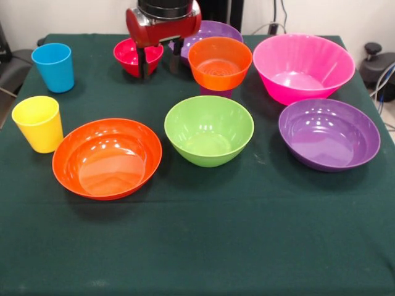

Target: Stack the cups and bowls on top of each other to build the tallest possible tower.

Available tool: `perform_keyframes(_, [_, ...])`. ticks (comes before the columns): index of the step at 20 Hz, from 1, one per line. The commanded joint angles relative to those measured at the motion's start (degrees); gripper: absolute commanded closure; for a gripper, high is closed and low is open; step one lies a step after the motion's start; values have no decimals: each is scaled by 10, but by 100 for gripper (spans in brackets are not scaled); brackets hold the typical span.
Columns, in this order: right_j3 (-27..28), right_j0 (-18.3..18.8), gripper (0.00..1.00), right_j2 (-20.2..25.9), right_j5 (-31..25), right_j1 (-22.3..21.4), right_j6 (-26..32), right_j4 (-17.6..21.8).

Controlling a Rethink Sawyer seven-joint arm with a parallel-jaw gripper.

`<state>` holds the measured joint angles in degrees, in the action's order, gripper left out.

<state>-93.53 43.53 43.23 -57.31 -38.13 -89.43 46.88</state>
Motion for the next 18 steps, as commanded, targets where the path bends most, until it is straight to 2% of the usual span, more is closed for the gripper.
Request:
perform_keyframes(1, [32, -30, 0, -56, -20, 34, 23, 26])
perform_keyframes(10, [78, -42, 0, -70, -26, 61, 28, 23])
perform_keyframes(18, [92, -57, 0, -79, -23, 72, 17, 7])
